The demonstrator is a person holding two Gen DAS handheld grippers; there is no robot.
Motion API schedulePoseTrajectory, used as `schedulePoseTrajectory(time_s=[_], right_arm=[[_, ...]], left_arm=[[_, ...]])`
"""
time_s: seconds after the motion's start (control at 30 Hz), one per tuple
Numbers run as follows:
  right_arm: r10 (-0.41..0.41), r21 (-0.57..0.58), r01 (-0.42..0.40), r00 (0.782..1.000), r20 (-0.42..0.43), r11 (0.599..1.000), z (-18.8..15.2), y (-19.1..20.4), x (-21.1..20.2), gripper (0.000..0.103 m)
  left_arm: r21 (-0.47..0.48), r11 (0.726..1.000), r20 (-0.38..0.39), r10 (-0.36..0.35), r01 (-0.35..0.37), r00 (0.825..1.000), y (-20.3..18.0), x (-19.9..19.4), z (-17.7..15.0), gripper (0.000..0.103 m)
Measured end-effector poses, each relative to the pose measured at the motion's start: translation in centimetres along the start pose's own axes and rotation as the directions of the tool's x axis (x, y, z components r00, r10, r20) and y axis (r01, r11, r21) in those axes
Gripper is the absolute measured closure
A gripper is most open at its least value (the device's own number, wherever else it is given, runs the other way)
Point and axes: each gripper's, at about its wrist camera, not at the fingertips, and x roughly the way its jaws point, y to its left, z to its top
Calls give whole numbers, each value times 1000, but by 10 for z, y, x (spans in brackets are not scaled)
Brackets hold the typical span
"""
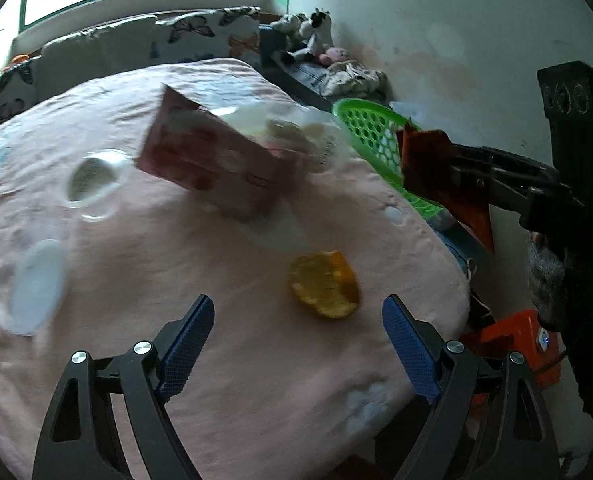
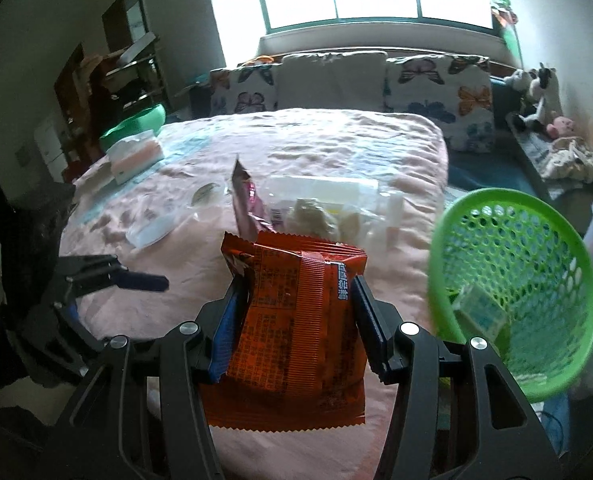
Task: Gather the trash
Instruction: 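Carry the wrapper toward the basket with the right tool while the left tool grasps the orange peel, then drop the wrapper into the basket with the right tool while the left tool drops the peel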
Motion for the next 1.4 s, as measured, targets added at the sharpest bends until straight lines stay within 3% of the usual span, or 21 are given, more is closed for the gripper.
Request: schedulePoseTrajectory(time_s=[0.43,0.63,0.83,1.13,1.4], right_arm=[[-64,74,62,998,22,995,-17,-29,-17,49],[-92,106,88,995,30,990,-22,-42,-24,49],[-128,148,121,991,33,981,-26,-55,-28,49],[-213,262,191,975,59,946,-23,-97,-39,49],[-301,357,270,953,34,894,-18,-152,-33,47]], left_arm=[[0,999,-57,46,-46,997,-20,38,9,41],[19,997,-45,77,-77,996,-22,37,9,65],[53,994,-22,95,-94,995,-27,31,10,77],[52,998,9,29,-30,1000,-30,12,27,79],[79,997,71,4,-10,997,-41,4,76,79]])
